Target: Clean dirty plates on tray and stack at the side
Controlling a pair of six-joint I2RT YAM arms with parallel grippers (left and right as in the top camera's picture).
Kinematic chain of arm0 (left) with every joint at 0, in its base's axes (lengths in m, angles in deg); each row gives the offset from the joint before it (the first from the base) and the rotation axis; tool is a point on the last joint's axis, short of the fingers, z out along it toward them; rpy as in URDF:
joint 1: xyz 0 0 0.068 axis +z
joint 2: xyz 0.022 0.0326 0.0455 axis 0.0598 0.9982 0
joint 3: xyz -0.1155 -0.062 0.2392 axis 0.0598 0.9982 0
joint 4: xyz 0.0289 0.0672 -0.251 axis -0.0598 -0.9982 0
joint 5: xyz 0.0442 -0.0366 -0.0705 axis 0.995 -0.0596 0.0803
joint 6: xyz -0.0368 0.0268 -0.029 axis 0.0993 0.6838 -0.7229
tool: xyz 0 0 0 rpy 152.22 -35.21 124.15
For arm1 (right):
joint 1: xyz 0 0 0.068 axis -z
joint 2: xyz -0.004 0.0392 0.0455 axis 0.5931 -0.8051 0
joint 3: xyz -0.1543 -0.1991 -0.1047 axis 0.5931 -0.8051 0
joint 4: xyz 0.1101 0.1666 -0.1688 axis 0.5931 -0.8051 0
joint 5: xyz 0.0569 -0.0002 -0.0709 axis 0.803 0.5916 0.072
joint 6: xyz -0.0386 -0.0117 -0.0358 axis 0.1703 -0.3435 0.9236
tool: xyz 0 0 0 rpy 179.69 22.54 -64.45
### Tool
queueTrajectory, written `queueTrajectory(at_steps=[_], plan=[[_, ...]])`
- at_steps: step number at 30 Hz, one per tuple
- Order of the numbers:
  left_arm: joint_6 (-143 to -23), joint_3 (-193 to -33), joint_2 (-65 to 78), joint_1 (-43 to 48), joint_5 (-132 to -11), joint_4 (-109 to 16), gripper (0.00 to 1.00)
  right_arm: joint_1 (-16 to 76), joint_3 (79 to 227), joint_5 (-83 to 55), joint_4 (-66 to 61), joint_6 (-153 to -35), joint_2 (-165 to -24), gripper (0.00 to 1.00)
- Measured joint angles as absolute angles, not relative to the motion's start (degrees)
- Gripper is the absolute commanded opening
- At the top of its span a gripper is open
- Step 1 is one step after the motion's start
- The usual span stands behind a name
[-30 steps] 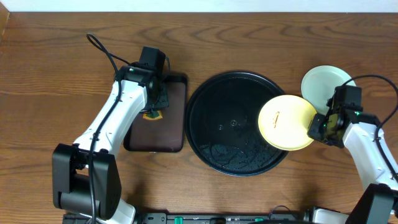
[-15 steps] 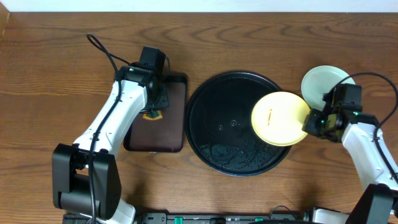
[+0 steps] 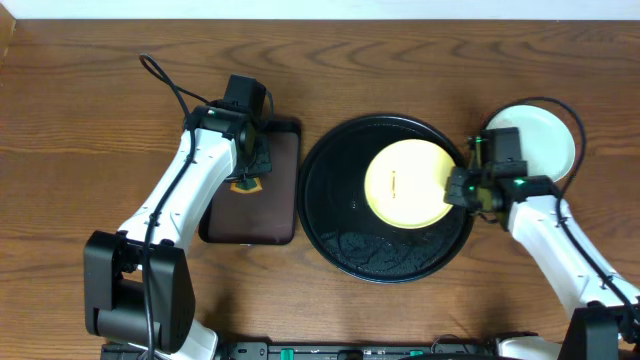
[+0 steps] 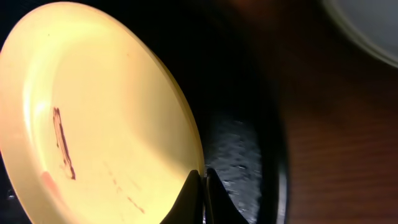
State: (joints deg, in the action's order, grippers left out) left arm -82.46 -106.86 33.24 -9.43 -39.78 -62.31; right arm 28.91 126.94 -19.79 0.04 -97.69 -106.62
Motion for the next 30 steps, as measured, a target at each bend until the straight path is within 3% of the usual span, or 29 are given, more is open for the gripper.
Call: queueTrajectory(at_steps=[12, 15, 19, 30], plan=[[-82.5, -106.9, 33.2, -9.4, -41.0, -62.3, 0.08, 21.9, 126.9, -22.4, 2.6, -101.1, -113.2, 0.02], [-82.5, -106.9, 33.2, -9.4, -41.2, -62.3, 0.08, 21.9, 127.0, -21.9, 2.7, -101.7, -113.2, 0.22], [-82.5, -106.9, 33.2, -9.4, -41.5, -62.3, 0.08, 22.0, 129.3, -21.3, -0.7, -99.1, -113.2, 0.31], [-82.5, -106.9, 33.2, -9.7, -41.7, -62.3, 0.08, 25.8, 135.4, -20.5, 0.1, -86.2, -114.1, 0.31]])
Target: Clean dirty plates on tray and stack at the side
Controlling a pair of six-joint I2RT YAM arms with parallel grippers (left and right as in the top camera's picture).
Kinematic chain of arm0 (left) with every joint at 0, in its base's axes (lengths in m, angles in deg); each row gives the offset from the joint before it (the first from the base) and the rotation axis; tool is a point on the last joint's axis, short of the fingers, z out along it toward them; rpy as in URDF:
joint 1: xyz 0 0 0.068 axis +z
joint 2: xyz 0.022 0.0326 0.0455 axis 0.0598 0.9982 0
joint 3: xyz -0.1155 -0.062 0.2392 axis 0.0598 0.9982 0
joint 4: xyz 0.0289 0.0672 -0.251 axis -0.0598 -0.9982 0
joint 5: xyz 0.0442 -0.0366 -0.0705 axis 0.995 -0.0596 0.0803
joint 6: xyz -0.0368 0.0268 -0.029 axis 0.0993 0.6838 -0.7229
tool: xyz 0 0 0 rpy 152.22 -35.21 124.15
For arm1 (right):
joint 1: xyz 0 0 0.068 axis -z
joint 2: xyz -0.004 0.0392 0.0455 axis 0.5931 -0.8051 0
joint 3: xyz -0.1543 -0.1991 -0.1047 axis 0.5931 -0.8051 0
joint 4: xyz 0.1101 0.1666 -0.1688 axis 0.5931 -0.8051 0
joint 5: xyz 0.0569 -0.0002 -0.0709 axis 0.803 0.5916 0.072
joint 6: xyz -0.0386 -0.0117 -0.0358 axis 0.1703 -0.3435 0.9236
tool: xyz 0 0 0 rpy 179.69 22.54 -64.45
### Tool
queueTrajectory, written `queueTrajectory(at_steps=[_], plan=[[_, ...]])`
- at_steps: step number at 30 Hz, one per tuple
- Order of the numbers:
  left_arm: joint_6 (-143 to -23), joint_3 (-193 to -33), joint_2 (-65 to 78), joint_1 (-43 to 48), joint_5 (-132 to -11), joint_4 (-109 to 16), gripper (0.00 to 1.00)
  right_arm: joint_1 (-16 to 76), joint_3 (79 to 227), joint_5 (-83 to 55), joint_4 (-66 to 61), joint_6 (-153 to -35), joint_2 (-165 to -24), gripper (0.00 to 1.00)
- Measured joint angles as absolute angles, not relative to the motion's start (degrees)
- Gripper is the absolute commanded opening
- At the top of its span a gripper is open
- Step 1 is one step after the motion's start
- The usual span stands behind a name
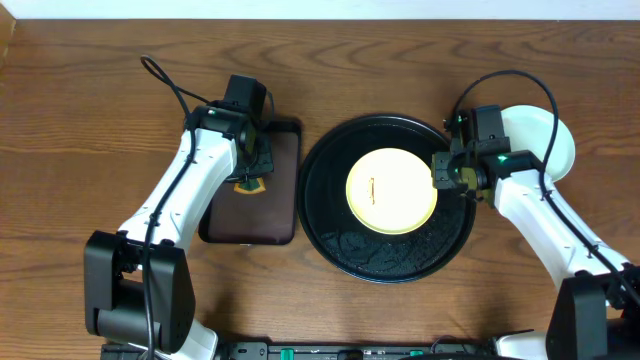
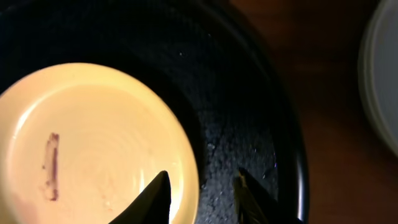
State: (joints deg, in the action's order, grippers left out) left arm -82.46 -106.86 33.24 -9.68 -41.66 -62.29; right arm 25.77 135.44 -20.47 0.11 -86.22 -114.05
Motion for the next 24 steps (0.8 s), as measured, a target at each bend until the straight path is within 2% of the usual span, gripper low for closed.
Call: queueTrajectory(at_steps=[4, 8, 18, 24], plan=[[-82.5, -106.9, 33.2, -10.3, -41.7, -62.2, 0.08, 25.8, 135.4, -18.7, 1.4, -83.5, -117.6, 0.29], [-82.5, -106.9, 33.2, -10.7, -41.7, -62.2, 0.08, 25.8, 135.4, -16.3, 1.6, -82.2, -120.0, 0.18], [-82.5, -106.9, 33.2, -10.7, -41.7, -62.2, 0.08, 25.8, 133.8, -15.7, 5.4, -80.8, -120.5, 0.2], [-82.5, -106.9, 33.2, -10.7, -41.7, -62.1, 0.08, 25.8, 133.3, -16.2, 5.7, -80.8, -121.4, 0.15]])
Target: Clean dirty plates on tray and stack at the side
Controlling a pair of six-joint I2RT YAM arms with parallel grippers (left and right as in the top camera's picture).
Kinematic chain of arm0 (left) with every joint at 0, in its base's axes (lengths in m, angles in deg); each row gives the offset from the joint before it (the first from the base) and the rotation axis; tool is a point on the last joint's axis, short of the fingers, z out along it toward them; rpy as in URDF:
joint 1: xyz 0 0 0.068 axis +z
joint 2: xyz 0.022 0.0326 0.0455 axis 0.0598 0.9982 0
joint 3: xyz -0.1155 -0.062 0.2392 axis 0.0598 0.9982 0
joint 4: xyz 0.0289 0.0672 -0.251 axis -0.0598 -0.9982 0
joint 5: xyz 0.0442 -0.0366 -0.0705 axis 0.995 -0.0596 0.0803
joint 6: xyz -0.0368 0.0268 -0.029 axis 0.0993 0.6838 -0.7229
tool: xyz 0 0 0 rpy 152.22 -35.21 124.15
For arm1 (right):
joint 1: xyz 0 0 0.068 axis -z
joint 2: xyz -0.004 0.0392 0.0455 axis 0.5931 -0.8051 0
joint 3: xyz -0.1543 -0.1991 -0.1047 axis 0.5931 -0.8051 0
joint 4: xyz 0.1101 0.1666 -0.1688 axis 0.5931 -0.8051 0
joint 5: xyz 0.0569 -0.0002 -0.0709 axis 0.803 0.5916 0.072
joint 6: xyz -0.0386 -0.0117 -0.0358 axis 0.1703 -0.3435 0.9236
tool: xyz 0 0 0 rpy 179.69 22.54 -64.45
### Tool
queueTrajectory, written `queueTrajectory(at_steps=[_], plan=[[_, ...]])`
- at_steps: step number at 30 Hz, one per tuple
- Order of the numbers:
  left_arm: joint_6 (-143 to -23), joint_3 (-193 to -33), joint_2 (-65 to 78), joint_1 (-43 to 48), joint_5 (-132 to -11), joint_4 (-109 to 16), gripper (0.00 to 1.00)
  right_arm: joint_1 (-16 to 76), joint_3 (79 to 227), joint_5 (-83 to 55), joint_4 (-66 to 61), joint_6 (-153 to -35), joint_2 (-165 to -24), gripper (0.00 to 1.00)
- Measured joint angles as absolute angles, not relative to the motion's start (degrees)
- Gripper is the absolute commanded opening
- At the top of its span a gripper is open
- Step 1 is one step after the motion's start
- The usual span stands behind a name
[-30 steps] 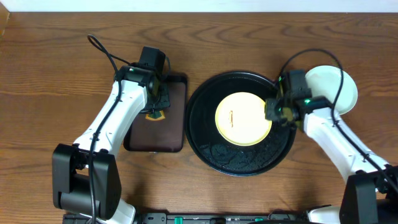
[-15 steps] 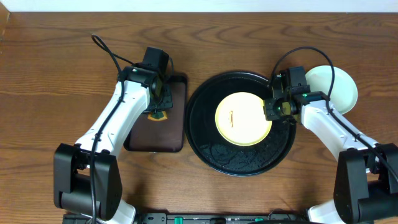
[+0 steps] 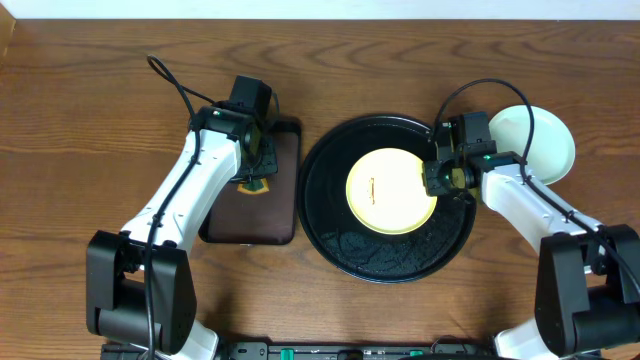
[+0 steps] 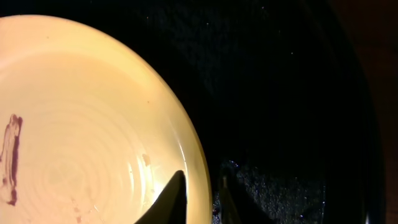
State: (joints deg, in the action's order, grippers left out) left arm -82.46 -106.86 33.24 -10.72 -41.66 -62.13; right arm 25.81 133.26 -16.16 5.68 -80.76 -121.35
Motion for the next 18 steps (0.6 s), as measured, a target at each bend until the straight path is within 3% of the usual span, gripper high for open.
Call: queueTrajectory(at_steps=[8, 10, 18], plan=[[-82.5, -106.9, 33.2, -10.7, -41.7, -62.2, 0.08, 25.8, 133.2, -16.0, 4.0, -80.6, -121.4, 0.07], [-82.5, -106.9, 33.2, -10.7, -41.7, -62.2, 0.08, 25.8, 133.0, -16.0, 4.0, -80.6, -121.4, 0.01], [-82.5, -106.9, 33.2, -10.7, -41.7, -62.1, 0.08, 25.8, 132.9, -16.0, 2.2, -84.7, -121.4, 0.01]])
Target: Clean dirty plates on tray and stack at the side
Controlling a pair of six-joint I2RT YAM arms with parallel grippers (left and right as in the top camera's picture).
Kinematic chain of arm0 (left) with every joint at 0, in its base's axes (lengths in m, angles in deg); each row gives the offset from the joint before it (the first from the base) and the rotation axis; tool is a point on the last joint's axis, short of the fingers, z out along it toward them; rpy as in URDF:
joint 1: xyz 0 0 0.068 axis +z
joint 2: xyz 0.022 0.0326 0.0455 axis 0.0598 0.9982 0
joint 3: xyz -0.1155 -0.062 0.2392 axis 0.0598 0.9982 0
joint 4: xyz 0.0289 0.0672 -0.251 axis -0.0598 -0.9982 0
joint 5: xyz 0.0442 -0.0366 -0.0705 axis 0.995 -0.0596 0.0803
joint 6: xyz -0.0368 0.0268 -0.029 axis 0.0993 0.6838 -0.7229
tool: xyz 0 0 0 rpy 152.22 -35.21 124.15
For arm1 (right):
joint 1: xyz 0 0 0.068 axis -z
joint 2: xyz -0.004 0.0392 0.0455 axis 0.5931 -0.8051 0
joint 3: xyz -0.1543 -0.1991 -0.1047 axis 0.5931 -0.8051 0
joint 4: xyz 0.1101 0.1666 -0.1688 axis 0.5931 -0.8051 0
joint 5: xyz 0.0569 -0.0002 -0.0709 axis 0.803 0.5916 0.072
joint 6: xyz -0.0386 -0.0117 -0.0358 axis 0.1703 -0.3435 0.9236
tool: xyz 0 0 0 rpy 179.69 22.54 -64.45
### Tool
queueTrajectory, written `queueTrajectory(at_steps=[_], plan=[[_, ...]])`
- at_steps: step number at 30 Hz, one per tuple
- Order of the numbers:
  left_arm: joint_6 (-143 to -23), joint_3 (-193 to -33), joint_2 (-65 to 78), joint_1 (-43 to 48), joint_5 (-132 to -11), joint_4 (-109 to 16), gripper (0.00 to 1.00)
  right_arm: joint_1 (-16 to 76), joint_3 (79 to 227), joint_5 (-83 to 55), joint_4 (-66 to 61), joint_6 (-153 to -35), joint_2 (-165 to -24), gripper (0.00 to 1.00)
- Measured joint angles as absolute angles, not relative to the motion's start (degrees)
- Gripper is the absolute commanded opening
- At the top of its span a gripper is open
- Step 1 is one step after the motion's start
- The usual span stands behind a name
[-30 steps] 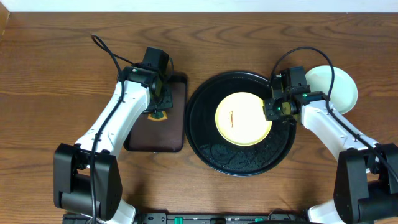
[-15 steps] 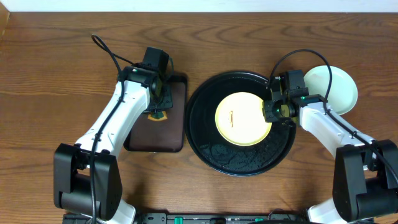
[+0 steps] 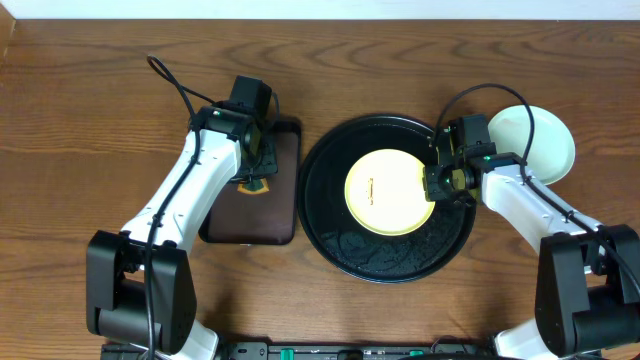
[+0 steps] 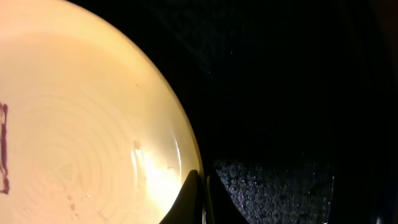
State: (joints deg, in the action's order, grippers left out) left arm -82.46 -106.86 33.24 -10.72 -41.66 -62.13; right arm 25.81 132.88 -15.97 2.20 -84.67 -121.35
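Note:
A yellow plate (image 3: 390,190) with a dark red smear (image 3: 371,189) lies flat in the round black tray (image 3: 340,240). My right gripper (image 3: 432,185) is at the plate's right edge. In the right wrist view the plate (image 4: 81,124) fills the left side, and the gripper (image 4: 202,186) is shut on its rim, one finger over the plate and one outside it. My left gripper (image 3: 252,165) hangs over a dark brown rectangular tray (image 3: 250,225), right above a small yellow-green sponge (image 3: 246,184). Whether it grips the sponge is hidden from above.
A white plate (image 3: 545,140) lies on the wooden table to the right of the black tray, partly under my right arm and its cable. Wet speckles show on the black tray's floor (image 4: 273,186).
My right gripper's jaws stood slightly apart astride the yellow plate's rim. Now they are shut on that rim. The left arm has not moved.
My right gripper first held the yellow plate tilted by its rim at the tray's right side. Then the plate lay flat in the tray's middle with the jaws open beside it. The jaws then straddled the rim, and now grip it.

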Motion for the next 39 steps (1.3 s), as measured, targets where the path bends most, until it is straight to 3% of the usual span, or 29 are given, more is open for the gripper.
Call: queueTrajectory(at_steps=[8, 10, 11, 26, 32, 39], plan=[[-81.5, -106.9, 33.2, -10.7, -41.7, -61.2, 0.08, 25.8, 132.9, -15.5, -0.8, -91.7, -121.3, 0.03], [-81.1, -106.9, 33.2, -10.7, -41.7, -60.8, 0.08, 25.9, 132.9, -15.5, -0.9, -92.6, -121.3, 0.24], [-80.8, -106.9, 33.2, -10.7, -41.7, -60.6, 0.08, 26.0, 132.9, -15.4, -1.3, -92.7, -121.4, 0.25], [-77.1, -107.5, 33.2, -10.7, -41.6, -62.3, 0.07, 27.9, 135.5, -15.3, -2.3, -90.7, -121.4, 0.25], [-76.7, -117.1, 33.3, -10.7, -41.4, -70.0, 0.07, 27.9, 135.5, -15.3, -0.7, -89.9, -121.4, 0.25], [-76.7, -121.1, 33.8, -14.2, -42.2, -70.2, 0.07, 27.9, 135.3, -15.3, 0.6, -89.9, -121.4, 0.24]])
